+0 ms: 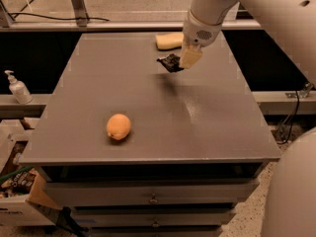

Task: Pick rxbar chocolate

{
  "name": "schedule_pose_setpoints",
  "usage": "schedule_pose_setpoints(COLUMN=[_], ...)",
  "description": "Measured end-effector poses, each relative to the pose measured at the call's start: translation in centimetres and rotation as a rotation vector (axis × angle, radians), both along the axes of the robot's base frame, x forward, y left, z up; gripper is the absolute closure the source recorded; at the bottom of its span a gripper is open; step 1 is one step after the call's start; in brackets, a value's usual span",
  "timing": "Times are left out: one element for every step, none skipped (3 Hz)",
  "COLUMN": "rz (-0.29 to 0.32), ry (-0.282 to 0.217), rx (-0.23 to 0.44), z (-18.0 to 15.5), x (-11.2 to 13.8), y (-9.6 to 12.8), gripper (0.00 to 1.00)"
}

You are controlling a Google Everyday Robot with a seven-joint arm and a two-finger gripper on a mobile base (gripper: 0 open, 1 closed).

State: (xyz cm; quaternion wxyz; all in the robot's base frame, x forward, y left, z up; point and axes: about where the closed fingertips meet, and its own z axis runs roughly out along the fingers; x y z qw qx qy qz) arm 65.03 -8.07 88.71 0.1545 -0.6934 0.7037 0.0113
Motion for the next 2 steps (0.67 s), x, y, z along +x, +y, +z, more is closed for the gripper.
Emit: schedule_pose_setpoints(rz=[-0.038, -0.037], ry=[0.002, 0.002], rx=[0.104, 0.104], z=[3.23, 3.21], x=[-3.01, -2.98], y=[-3.15, -3.13], gripper=[1.0, 1.0])
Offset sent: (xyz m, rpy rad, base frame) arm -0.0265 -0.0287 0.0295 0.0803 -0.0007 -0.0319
